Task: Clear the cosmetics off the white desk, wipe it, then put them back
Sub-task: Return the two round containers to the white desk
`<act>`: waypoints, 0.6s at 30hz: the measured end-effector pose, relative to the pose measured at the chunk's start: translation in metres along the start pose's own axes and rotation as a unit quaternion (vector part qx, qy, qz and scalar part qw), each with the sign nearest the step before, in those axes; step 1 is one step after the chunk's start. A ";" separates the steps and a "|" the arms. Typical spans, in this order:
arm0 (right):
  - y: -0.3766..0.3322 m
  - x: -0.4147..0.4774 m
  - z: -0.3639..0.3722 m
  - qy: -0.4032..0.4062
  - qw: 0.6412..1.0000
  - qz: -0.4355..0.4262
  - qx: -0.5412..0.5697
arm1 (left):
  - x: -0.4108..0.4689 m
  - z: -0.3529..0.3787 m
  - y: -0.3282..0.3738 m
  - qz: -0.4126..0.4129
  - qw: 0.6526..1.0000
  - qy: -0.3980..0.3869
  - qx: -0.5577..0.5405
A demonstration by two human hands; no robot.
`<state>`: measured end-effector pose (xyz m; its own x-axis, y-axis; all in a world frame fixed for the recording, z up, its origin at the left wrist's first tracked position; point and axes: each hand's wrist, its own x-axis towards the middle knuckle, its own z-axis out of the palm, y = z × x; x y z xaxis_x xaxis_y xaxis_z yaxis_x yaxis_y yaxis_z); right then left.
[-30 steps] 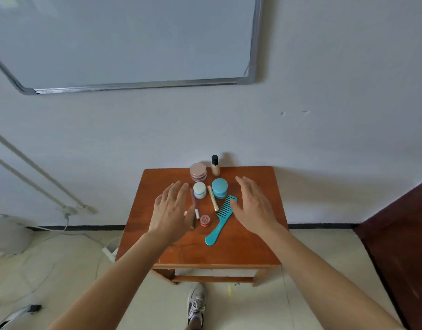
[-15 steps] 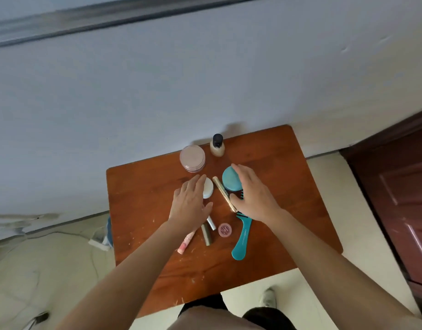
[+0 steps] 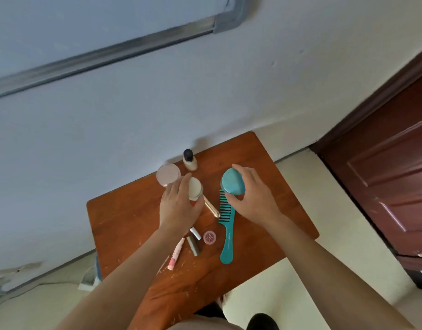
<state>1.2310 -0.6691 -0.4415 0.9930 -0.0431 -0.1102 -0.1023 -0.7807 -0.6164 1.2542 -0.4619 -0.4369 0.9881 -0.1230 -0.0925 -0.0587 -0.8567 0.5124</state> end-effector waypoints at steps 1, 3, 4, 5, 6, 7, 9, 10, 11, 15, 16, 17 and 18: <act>0.004 -0.009 -0.013 0.025 1.000 0.007 -0.011 | -0.002 -0.003 0.013 0.012 1.000 0.008 -0.002; 0.014 -0.034 -0.044 0.078 0.996 0.026 -0.026 | -0.007 -0.009 0.045 0.040 0.999 0.023 -0.009; 0.020 -0.049 -0.060 0.105 0.993 0.036 -0.027 | -0.011 -0.012 0.064 0.059 0.998 0.031 -0.015; 0.028 -0.067 -0.078 0.137 0.989 0.046 -0.024 | -0.017 -0.014 0.086 0.081 0.996 0.038 -0.023; 0.037 -0.087 -0.096 0.172 0.983 0.055 -0.020 | -0.024 -0.014 0.109 0.104 0.993 0.043 -0.033; 0.047 -0.111 -0.114 0.207 0.976 0.064 -0.018 | -0.034 -0.014 0.134 0.126 0.990 0.047 -0.045; 0.070 -0.168 -0.152 0.275 0.957 0.088 -0.014 | -0.059 -0.008 0.189 0.177 0.981 0.053 -0.066; 0.082 -0.199 -0.170 0.308 0.946 0.102 -0.012 | -0.075 -0.003 0.218 0.205 0.975 0.055 -0.073; 0.095 -0.233 -0.188 0.342 0.932 0.119 -0.010 | -0.094 0.004 0.248 0.236 0.967 0.055 -0.079; 0.148 -0.380 -0.247 0.477 0.857 0.194 -0.014 | -0.188 0.046 0.368 0.362 0.925 0.040 -0.108; 0.162 -0.418 -0.257 0.504 0.837 0.213 -0.019 | -0.215 0.060 0.397 0.393 0.912 0.035 -0.114; 0.176 -0.456 -0.265 0.526 0.818 0.231 -0.024 | -0.245 0.074 0.424 0.423 0.898 0.028 -0.119; 0.189 -0.494 -0.272 0.546 0.800 0.248 -0.027 | -0.275 0.089 0.448 0.452 0.883 0.016 -0.126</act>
<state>0.7373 -0.9651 -0.2921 0.2944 -0.8513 0.4342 -0.5263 -0.5237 -0.6699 0.9431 -0.8569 -0.2580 0.5572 -0.6826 0.4728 -0.7960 -0.2769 0.5383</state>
